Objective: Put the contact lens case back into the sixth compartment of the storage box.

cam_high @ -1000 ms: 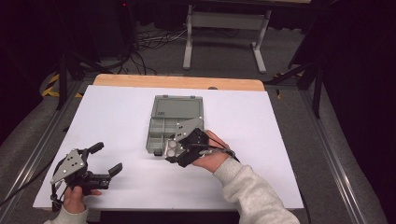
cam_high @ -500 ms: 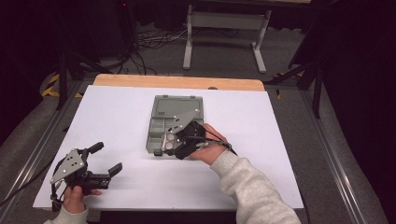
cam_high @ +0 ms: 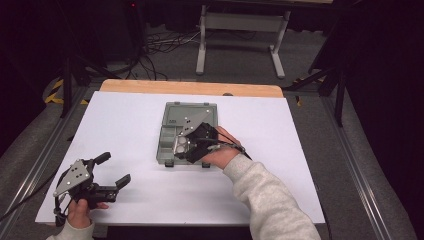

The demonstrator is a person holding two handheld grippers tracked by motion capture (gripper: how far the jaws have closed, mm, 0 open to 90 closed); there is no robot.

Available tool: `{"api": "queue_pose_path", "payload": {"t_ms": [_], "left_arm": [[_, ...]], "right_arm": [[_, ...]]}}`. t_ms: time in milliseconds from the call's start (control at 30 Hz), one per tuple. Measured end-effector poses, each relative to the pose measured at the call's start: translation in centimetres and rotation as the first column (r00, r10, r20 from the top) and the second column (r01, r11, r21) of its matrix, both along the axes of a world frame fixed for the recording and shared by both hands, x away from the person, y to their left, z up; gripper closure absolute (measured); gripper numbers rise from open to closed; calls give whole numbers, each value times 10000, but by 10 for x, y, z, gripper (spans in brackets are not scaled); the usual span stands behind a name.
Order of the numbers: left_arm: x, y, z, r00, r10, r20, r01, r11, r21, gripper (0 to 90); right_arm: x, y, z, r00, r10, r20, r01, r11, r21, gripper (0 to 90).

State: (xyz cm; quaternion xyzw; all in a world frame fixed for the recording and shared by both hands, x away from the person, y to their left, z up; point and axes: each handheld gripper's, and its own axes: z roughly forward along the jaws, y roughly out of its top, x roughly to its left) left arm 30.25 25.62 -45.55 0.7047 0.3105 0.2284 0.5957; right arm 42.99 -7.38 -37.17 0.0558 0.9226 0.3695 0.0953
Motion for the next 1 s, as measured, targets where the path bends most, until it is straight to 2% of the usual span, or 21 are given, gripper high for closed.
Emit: {"api": "queue_pose_path", "payload": {"t_ms": [333, 600, 1000], "left_arm": [[0, 0, 0, 10000, 5, 2, -5, 10000, 9, 4], [0, 0, 0, 10000, 26, 9, -26, 10000, -7, 4], [0, 0, 0, 10000, 13, 3, -13, 10000, 17, 4]], "right_arm": [[12, 2, -3, 9999, -86, 63, 86, 9999, -103, 263], [23, 3, -11, 9996, -276, -93, 274, 9994, -206, 263], [30, 7, -22, 9993, -329, -159, 321, 9982, -503, 263]]}}
